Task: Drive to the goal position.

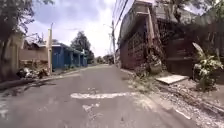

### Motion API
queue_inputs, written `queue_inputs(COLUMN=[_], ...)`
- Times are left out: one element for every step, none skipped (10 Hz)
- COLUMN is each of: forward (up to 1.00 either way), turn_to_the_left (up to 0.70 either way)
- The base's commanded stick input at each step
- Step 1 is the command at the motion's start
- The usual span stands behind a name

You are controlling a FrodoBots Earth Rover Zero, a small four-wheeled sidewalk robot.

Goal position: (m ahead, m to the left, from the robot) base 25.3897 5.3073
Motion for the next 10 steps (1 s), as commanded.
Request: queue_inputs(forward=[0.7,0.7,0.7,0.7,0.7,0.7,0.7,0.7,0.7,0.7], turn_to_the_left=[0.0,0.0,0.0,0.0,0.0,0.0,0.0,0.0,0.0,0.0])
